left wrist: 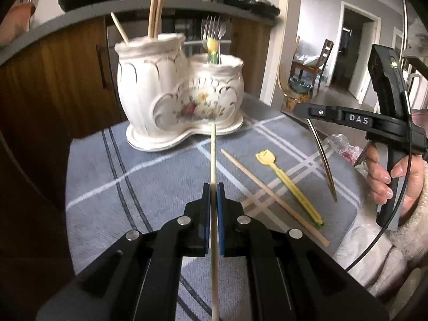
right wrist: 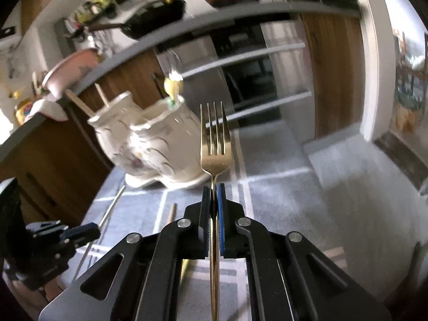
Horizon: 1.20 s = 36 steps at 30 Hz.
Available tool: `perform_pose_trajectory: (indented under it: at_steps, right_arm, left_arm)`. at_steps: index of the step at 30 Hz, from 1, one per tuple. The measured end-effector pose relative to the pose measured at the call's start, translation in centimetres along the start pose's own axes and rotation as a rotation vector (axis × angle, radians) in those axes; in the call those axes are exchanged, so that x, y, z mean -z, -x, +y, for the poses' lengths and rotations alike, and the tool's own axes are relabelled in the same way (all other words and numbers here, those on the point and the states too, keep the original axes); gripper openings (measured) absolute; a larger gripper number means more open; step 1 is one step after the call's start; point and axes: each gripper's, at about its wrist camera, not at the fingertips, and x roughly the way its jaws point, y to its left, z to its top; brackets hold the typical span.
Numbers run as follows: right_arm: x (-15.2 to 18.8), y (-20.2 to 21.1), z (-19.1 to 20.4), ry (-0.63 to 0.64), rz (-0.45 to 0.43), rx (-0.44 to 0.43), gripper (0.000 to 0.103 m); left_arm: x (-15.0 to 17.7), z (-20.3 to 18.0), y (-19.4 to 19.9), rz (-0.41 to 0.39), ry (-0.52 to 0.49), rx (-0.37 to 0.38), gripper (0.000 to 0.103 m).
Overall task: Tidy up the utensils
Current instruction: 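Drop the chopstick into the tall cup with left tool while right drops gold fork in short cup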
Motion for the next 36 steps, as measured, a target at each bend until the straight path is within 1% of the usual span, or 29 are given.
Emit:
perform_pose_trajectory:
  at_steps: [3,8,9,13,15,16,18,23,27,29,31,36]
  right_arm:
    - [-0.1,1.6,0.6,0.035,-0.057,-0.005,0.006]
    - [-0.3,3.8,1.3,0.084,-0.165,-0.011,0.006]
    - [-0.4,4.0,1.3,0.086,-0.18,-0.013,0.006]
    - [-1.2,4.5,1.9,0.113,-0.241,-0.029,0.006]
    - [-1.8,4.6,2.3,0.128,-0.269,-0.025,0.006]
    - [-2.1,4.6,2.7,0.137,-0.288,-0.026,0.006]
    - [-2.9,4.5,3.1,0.148,-0.311,-0.029,0.006]
    - [-4.8,4.6,4.5,0.155,-0.353,-0.053,0.006]
    - [-6.6,4.7,5.4,0.152,-0.393,-0.081,0.006]
    - [-7.6,4.8,5.9,0.15,-0.417,-0.094,0.006]
    - [-8.6,4.8,6.3,0.146,-0.446,-0.107,0.006]
    - [-10.6,4.3,6.8,0.129,-0.488,-0.125,0.006]
  left_arm:
    - [0.0,0.1,0.8,-0.034,-0.005,0.005,0.005]
    - [0.2,0.0,2.7,-0.141,-0.048,0.014,0.005]
    - [0.2,0.1,3.1,-0.164,-0.049,0.012,0.005]
    - [0.1,0.8,4.5,-0.248,-0.036,0.046,0.005]
    - [-0.1,0.9,5.6,-0.307,-0.054,0.048,0.005]
    - [-0.3,1.0,5.9,-0.324,-0.057,0.045,0.005]
    - [-0.8,1.6,6.6,-0.359,-0.039,0.044,0.005]
    - [-2.7,4.0,8.2,-0.447,0.033,0.048,0.005]
    - [-5.0,6.0,9.0,-0.518,0.091,0.052,0.005]
    - [-6.2,6.7,8.9,-0.535,0.116,0.037,0.005]
    - [-7.7,7.3,8.5,-0.563,0.141,0.038,0.005]
    - [-10.7,8.1,7.5,-0.614,0.164,0.033,0.005]
